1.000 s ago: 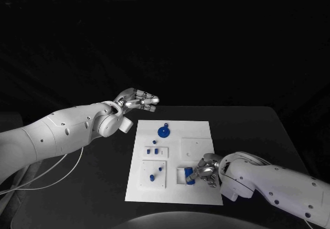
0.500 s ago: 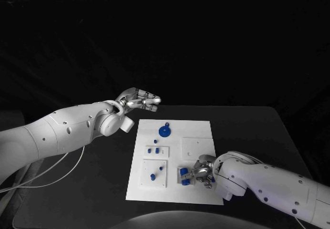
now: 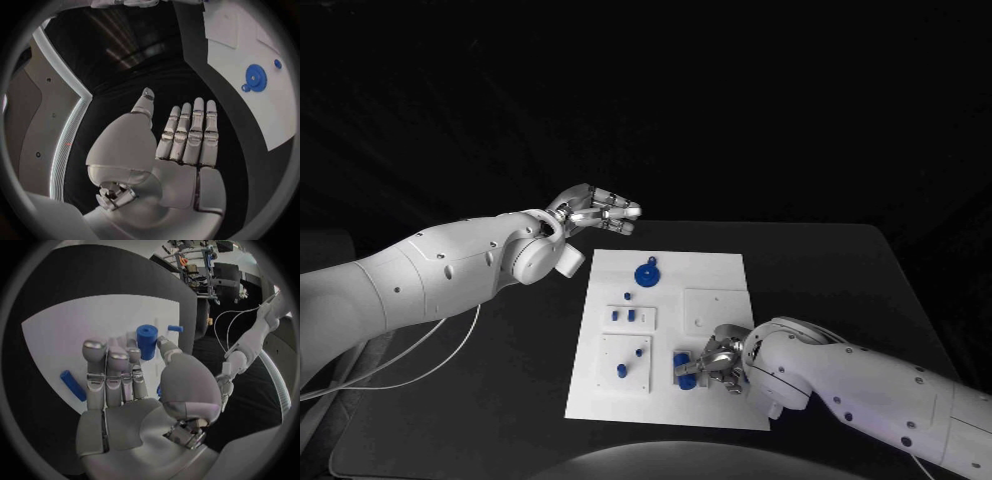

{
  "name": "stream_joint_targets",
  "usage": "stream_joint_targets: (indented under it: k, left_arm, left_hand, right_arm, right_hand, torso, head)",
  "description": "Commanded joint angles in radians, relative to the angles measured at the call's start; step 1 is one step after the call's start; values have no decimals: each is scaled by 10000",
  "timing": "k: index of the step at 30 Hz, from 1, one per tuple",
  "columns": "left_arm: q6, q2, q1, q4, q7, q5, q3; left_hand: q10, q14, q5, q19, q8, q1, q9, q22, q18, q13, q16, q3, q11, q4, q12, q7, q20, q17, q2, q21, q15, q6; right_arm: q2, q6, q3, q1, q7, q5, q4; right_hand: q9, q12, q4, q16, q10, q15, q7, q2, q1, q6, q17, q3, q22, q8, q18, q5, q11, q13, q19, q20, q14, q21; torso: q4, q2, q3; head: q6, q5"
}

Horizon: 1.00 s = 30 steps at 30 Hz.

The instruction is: Assemble the parts on the task board

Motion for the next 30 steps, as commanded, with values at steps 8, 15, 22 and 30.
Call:
stream_joint_targets:
  k: [8,15,22,30]
  left_arm:
    - [199,9,0,33,16,-72,3]
    - [202,-11,0,46,5,-73,3]
    - [248,-25,0,22,3,-75,2]
    - [253,-32,0,-27,6,-77,2]
  left_hand:
    - [-55,-71,-37,-43,3,-14,-4,14,-8,-3,-38,-63,5,17,-26,81,33,10,132,31,6,-44]
    - [-55,-71,-37,-43,3,-14,-4,14,-8,-3,-38,-63,5,17,-26,81,33,10,132,31,6,-44]
    - [-44,-97,-34,-38,1,-1,-5,15,4,-2,-40,-77,9,3,-25,133,38,9,149,34,14,-65]
    - [-45,-123,-34,-42,6,8,-2,12,15,-2,-37,-86,15,-16,-25,140,49,10,173,31,23,-55]
  right_arm:
    - [46,-75,-37,-38,191,-109,-29]
    - [-206,-71,-37,-54,413,-101,283]
    - [-634,157,-33,-64,847,-92,586]
    - [-1076,747,44,-65,1667,-86,988]
  right_hand:
    - [49,-122,1868,-96,-65,-21,12,-126,-350,-243,18,-2469,819,6,-18,-1600,68,-31,418,-52,31,-61]
    - [43,-157,1924,-144,-51,-35,9,134,-322,-250,67,-3441,817,5,-23,-1622,61,-10,425,-71,40,-76]
    - [122,-104,1147,-147,-30,-10,10,563,-65,-237,56,-3447,821,2,33,-1537,72,3,446,-23,52,-62]
    - [334,-4,-67,-11,-13,-20,-27,281,631,-107,148,-3185,869,0,30,-381,49,6,443,-26,42,145]
  torso:
    - [-3,3,6]
    - [-8,4,10]
    - [-26,-10,8]
    - [-26,2,18]
  head:
    - [29,16]
    - [21,41]
    - [-4,71]
    - [51,60]
